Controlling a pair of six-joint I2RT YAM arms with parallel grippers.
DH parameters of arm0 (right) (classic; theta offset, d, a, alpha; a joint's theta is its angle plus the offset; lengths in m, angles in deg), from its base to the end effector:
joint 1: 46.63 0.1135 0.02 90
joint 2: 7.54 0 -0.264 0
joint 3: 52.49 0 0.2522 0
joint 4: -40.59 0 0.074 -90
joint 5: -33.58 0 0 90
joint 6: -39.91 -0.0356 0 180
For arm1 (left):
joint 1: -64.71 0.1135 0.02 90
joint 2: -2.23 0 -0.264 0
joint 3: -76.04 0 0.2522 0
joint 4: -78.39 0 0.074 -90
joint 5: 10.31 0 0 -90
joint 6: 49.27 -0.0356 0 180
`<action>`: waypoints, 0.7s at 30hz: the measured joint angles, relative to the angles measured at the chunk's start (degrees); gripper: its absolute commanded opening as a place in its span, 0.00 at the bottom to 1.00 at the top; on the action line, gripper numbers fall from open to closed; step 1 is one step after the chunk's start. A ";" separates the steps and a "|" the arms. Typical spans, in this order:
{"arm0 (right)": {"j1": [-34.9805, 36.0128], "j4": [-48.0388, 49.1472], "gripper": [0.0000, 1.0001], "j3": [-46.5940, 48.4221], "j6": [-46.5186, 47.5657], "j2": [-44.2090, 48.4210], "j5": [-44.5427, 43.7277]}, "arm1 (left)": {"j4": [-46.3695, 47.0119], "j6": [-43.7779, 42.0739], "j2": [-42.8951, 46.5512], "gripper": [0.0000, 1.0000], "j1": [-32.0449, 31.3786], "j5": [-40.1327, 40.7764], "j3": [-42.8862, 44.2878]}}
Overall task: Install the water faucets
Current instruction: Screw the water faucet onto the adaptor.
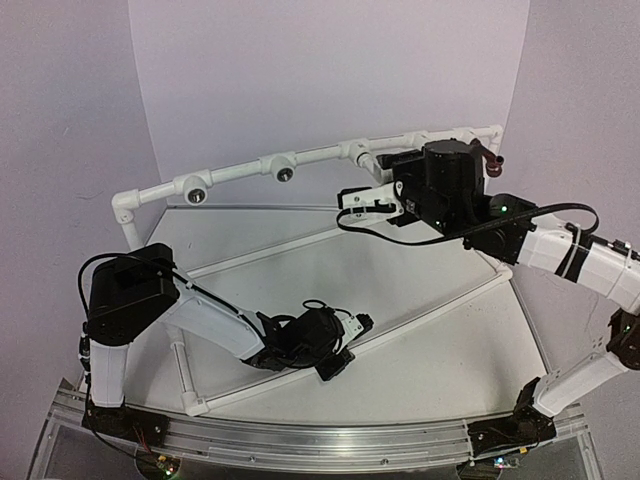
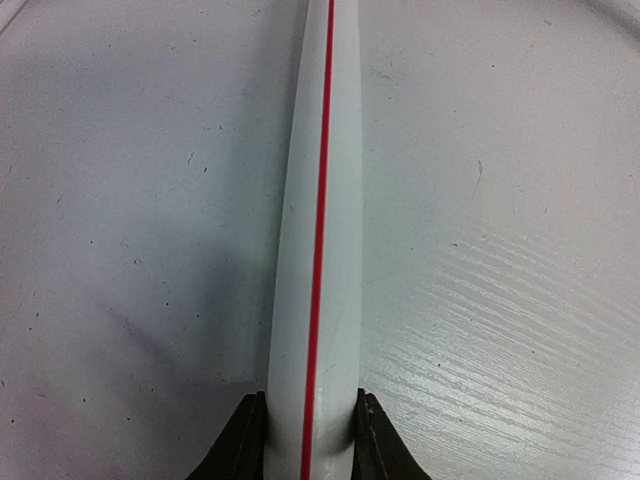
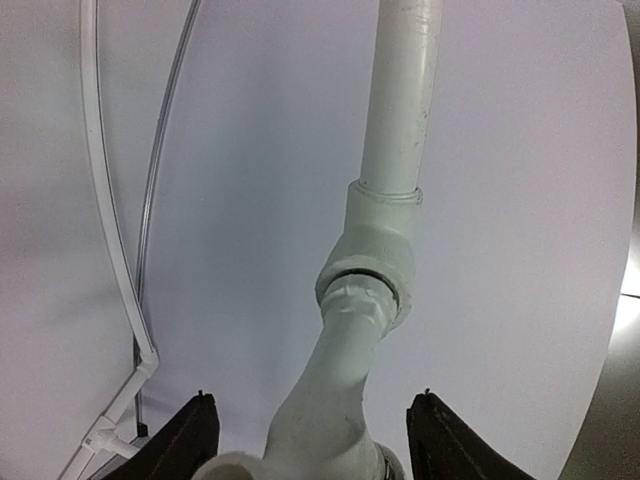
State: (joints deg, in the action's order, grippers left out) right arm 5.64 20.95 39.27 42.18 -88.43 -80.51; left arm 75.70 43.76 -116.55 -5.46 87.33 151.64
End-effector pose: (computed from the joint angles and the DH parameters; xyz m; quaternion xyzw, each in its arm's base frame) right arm 0.2141 0.2530 0.4055 -0.6658 0.3555 -0.3666 0.5441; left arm 0.1426 -0.3814 0.0939 0.4905 0.7843 -0.1739 0.3377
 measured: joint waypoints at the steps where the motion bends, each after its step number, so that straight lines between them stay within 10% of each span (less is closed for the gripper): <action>1: 0.00 0.56 0.53 0.00 -0.63 -0.37 -0.06 | 0.00 0.00 0.00 0.00 0.00 0.00 0.00; 5: 0.00 2.09 0.34 -0.05 -4.84 -1.34 -0.39 | 0.00 0.00 0.00 0.00 0.00 0.00 0.00; 21: 0.37 6.03 0.19 0.79 -51.42 -3.51 -2.74 | 0.05 0.01 0.00 0.00 0.05 -0.09 0.00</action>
State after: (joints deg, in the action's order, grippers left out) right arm 6.00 26.98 40.06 -9.24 -91.94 -83.26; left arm 75.75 43.77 -116.55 -5.41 87.23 151.64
